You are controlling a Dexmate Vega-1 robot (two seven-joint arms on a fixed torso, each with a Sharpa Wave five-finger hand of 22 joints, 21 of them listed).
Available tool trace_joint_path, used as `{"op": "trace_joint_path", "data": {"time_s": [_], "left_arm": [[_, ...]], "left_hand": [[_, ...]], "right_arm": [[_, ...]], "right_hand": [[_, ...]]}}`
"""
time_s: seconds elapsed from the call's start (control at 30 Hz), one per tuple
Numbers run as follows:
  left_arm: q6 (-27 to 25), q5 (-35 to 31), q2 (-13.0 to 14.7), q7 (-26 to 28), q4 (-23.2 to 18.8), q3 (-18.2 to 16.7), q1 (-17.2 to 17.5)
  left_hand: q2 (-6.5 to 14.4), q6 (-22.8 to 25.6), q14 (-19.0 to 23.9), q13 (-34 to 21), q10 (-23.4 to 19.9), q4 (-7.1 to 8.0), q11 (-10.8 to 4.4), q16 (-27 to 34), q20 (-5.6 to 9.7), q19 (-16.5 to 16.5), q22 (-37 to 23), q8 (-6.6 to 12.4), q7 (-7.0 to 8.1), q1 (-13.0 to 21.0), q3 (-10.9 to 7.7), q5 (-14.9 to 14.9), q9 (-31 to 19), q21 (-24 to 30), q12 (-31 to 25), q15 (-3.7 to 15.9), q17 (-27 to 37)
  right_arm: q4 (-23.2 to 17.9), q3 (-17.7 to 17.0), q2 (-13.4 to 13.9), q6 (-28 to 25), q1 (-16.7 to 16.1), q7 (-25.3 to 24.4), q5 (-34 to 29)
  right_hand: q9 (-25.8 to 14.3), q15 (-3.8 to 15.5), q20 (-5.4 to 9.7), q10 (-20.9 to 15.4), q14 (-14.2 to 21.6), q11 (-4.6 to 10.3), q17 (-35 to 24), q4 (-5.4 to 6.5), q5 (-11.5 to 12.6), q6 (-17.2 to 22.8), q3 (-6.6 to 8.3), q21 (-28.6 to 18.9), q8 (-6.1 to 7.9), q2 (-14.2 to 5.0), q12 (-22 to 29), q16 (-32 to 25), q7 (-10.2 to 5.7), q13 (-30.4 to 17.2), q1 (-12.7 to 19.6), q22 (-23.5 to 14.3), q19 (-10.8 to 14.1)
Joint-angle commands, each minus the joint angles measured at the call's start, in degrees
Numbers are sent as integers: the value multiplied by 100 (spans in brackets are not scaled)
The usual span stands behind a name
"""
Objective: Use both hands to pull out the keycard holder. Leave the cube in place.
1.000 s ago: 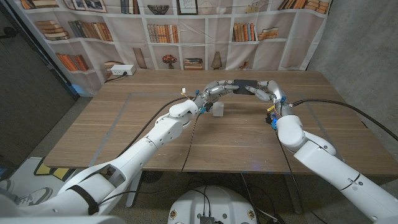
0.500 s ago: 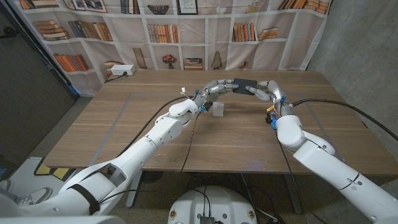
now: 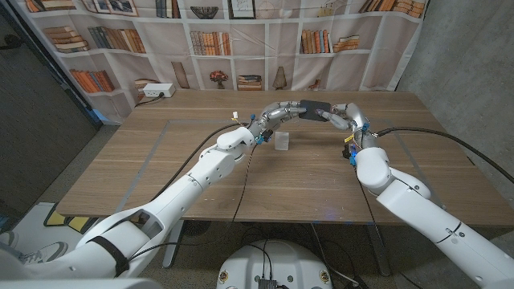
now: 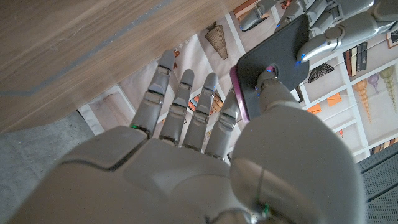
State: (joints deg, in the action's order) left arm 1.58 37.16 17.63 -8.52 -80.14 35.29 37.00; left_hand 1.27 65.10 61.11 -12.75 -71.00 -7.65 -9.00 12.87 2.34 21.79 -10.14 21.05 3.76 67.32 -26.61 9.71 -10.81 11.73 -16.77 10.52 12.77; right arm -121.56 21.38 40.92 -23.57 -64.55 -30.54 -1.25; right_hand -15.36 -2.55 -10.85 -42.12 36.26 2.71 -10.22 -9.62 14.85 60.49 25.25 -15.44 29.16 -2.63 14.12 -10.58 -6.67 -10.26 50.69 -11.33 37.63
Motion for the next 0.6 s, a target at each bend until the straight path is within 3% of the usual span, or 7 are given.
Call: {"op": "trace_joint_path", "data": {"time_s": [0.03, 0.4, 0.53, 0.6], "left_arm": [[34, 19, -4, -31, 77, -30, -16], [-7, 50, 33, -11, 37, -55, 29], [-32, 56, 63, 10, -22, -61, 62], [-31, 52, 75, 23, -46, -63, 77]], "left_hand": [[-7, 267, 76, -1412, -110, 47, -79, -20, -6, 38, -9, 31, -246, 17, -107, 31, -21, 30, -41, 185, -4], [-18, 274, 77, -1426, -115, 36, -98, -25, -8, 37, -9, 29, -246, 24, -116, 28, -22, 24, -37, 202, -7], [-17, 284, 82, -1422, -127, 38, -89, -23, -2, 37, -10, 31, -232, 19, -116, 26, -22, 21, -33, 201, -3], [-11, 287, 79, -1427, -124, 43, -68, -26, -3, 33, -10, 30, -244, 13, -120, 26, -23, 18, -30, 193, -4]], "right_arm": [[14, 42, -30, -106, 77, 5, 57], [-12, -36, -53, -40, -15, -60, 185], [-23, -43, -31, -8, -45, -77, 187], [-20, -52, -23, 25, -54, -67, 205]], "right_hand": [[0, 22, 8, -50, 56, 11, -12, 30, 59, 106, 80, -42, -17, 7, -20, 4, -3, -12, 36, -16, 38], [-90, -36, 34, 69, 10, -40, -23, 74, 203, -2, 176, -56, 4, -81, -109, 25, 213, -15, 7, -19, 56], [-113, -55, 28, 62, 7, -50, -25, 80, 241, 17, 194, -60, 29, -92, -115, 26, 207, -16, -5, -20, 64], [-124, -61, 21, 53, 4, -48, -24, 80, 278, 38, 207, -62, 45, -89, -117, 27, 118, -17, -16, -20, 65]]}}
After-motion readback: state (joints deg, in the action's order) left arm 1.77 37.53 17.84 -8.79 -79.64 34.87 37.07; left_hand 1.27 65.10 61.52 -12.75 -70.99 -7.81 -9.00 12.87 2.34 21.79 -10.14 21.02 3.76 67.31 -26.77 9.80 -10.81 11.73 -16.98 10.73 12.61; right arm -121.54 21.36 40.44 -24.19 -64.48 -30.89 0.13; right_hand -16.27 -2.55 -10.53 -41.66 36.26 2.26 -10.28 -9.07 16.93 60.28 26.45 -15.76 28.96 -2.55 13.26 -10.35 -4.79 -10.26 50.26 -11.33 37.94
